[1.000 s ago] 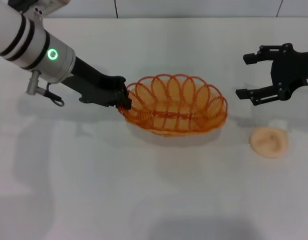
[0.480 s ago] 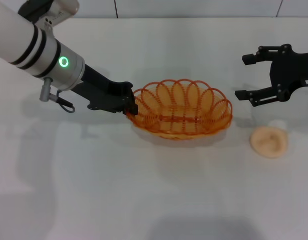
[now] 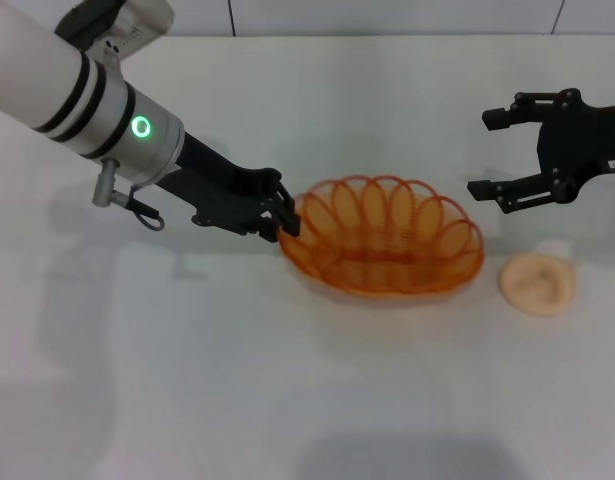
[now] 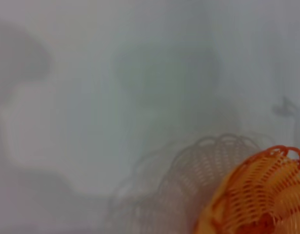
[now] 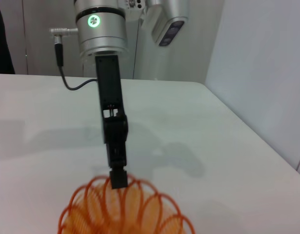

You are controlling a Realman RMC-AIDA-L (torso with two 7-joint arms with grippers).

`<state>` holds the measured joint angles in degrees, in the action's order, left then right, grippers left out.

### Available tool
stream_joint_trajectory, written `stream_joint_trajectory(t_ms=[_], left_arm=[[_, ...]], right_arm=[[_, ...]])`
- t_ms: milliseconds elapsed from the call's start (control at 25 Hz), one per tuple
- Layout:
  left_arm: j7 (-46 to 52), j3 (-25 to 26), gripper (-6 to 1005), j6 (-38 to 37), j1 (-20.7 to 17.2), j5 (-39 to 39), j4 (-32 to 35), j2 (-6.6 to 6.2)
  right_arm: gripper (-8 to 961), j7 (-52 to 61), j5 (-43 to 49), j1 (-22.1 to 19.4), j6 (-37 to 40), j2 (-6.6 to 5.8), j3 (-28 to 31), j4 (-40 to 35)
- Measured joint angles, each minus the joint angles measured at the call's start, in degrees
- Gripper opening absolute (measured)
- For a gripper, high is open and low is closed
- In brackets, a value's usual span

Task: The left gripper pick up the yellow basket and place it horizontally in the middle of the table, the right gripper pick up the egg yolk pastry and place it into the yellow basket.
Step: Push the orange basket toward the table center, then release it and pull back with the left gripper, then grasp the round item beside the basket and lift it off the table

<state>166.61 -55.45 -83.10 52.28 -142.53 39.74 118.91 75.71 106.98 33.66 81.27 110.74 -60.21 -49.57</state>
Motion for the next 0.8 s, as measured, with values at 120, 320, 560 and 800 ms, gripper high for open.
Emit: stream_joint_trajectory(t_ms=[120, 320, 560, 800], left_arm=[[-0.40, 0.30, 96, -0.26, -0.23, 0.79, -0.43, -0.16], [-1.01, 0.48, 338, -1.30, -0.63, 1.79, -0.26, -1.20], [-3.46, 0.53, 591, -3.81, -3.24, 4.19, 3.78, -2.42], [-17.87, 3.41, 816, -4.50, -10.34, 14.32, 16.23, -3.22]], right_arm=[[760, 0.23, 0.00, 0.00, -0.12, 0.00, 0.00, 0.00], [756, 0.27, -0.14, -0.38, -0.15, 0.00, 0.02, 0.00], [753, 0.30, -0.18, -0.83, 0.35, 0.09, 1.94, -0.04], [749, 0.88, -0.22, -1.63, 2.06, -0.22, 5.79, 0.15]])
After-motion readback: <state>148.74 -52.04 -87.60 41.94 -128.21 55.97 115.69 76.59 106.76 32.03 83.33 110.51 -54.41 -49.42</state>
